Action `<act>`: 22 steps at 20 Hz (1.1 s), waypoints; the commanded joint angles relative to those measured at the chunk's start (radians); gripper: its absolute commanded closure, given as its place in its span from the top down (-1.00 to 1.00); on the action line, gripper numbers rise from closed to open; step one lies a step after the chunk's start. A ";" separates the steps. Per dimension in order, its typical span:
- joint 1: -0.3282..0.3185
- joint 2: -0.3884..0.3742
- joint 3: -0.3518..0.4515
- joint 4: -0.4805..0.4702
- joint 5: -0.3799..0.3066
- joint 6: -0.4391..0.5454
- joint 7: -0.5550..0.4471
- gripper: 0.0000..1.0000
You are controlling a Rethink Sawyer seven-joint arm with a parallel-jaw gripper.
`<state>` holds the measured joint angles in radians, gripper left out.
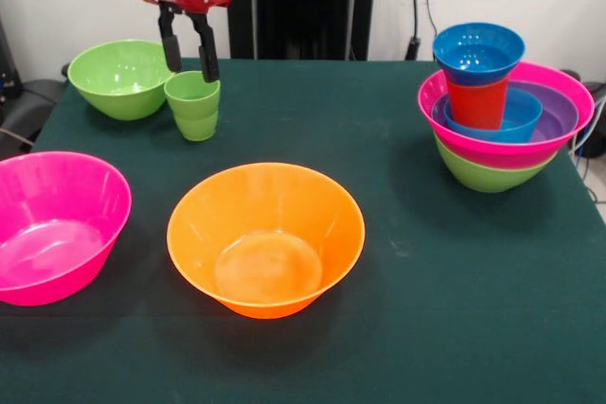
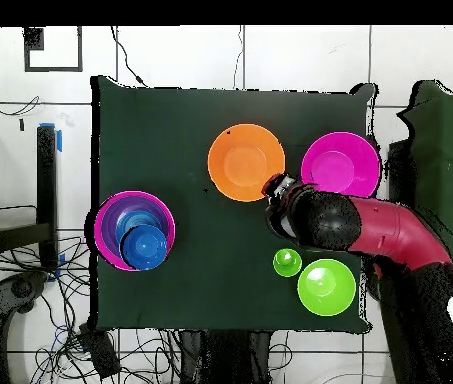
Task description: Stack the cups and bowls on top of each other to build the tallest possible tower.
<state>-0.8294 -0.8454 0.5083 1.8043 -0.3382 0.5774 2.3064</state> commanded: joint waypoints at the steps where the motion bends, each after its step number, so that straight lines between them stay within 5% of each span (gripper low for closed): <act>1: 0.019 0.079 -0.056 -0.008 -0.029 0.034 -0.007 1.00; 12: -0.017 0.096 -0.054 -0.064 -0.007 0.146 -0.069 1.00; 22: -0.027 0.057 -0.088 0.003 0.006 0.127 -0.013 1.00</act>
<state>-0.8637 -0.7825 0.4688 1.7725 -0.3346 0.6177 2.3064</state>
